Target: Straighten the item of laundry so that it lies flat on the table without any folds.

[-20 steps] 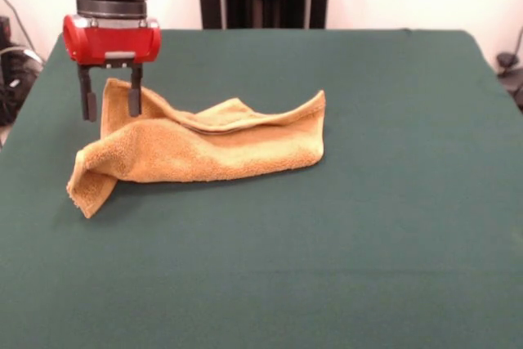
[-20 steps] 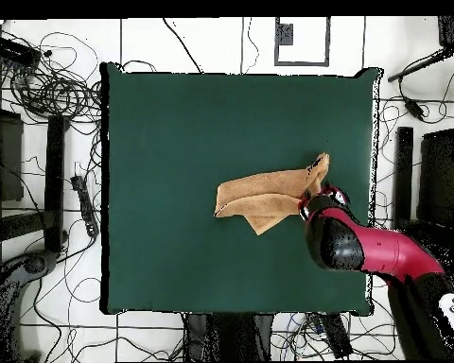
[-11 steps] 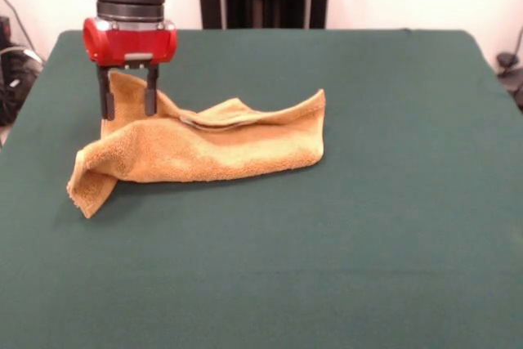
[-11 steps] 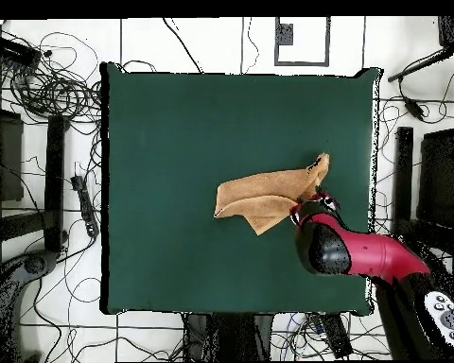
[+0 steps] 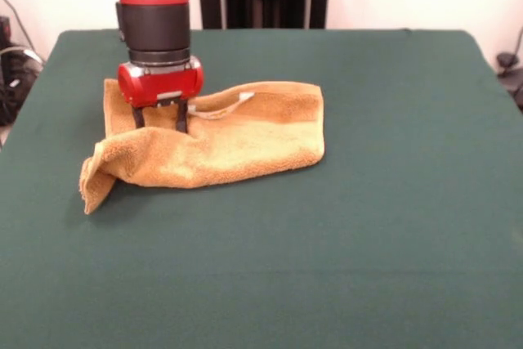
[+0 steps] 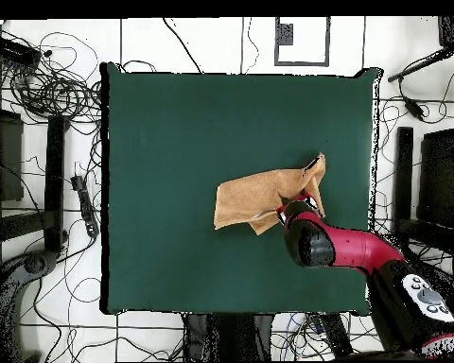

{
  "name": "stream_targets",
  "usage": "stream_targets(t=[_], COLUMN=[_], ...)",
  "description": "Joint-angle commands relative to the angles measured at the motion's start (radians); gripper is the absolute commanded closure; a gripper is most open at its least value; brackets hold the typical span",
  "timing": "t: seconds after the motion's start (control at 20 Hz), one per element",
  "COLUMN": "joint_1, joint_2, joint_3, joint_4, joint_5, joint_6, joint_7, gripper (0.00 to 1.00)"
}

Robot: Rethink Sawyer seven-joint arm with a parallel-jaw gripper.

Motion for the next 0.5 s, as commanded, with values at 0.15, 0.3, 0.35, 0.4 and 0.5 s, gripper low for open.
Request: stream_targets(t=[0.15,0.3,0.35,0.4,0.5], joint_1=[0.017,0.007,0.004,0.006,0.013], joint_2=[0.182,0.201,0.204,0.203,0.199], joint_3=[0.100,0.117,0.118,0.115,0.107], joint_4=[-0.099,-0.110,-0.109,-0.108,-0.105], joint_5=[-0.004,-0.008,-0.009,-0.006,-0.008], joint_6=[0.005,0.002,-0.001,-0.002,-0.008], joint_7=[0.127,0.120,0.120,0.125,0.129], gripper=[0.00,0.00,0.00,0.00,0.00])
